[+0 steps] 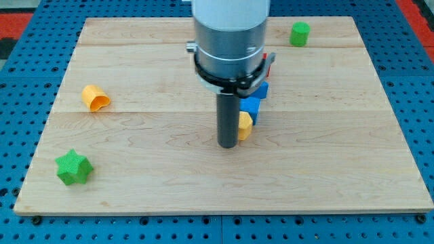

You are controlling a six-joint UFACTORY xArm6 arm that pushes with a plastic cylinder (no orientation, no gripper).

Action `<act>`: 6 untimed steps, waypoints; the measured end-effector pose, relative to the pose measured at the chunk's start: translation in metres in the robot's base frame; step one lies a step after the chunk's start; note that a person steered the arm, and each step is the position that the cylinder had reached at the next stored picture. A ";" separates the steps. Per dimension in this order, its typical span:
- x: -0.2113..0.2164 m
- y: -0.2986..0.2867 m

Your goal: Move yellow heart to the bottom of yellow hexagon

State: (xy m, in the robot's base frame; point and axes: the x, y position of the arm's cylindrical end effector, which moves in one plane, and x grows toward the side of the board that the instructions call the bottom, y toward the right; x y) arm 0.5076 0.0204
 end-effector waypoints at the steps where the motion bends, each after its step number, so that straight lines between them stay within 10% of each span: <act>1: 0.000 0.006; 6: -0.025 0.007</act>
State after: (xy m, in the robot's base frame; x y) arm 0.4827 0.0271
